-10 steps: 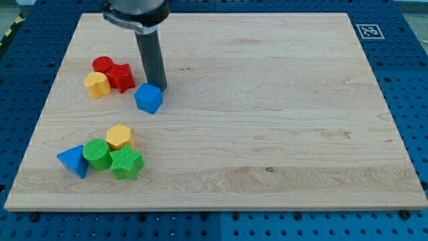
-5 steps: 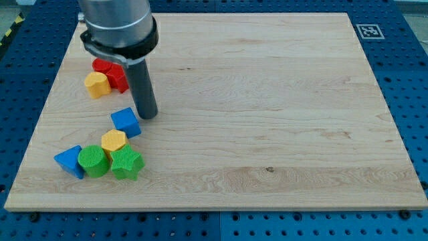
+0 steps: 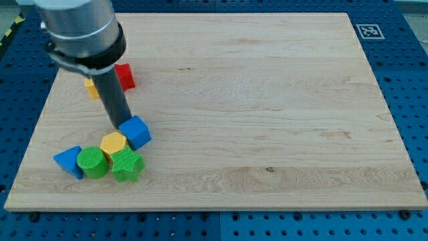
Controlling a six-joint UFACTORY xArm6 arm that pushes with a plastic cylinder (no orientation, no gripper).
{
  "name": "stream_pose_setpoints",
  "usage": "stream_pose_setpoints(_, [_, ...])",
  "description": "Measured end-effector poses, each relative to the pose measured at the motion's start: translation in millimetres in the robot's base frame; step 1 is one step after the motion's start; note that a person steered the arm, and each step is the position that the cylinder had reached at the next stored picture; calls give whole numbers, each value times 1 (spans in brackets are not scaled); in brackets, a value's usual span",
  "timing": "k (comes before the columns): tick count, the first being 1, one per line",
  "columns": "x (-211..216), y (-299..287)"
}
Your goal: Push the cube into the group of the blocks
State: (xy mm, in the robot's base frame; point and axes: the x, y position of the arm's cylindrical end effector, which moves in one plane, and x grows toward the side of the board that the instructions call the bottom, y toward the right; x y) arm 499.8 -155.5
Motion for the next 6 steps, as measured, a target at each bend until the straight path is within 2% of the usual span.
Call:
stream_pose_setpoints(2, [9,2])
stream_pose_setpoints(3, [-10,2])
stream_pose_setpoints(5, [-11,42])
stream_pose_setpoints(6, [-11,42])
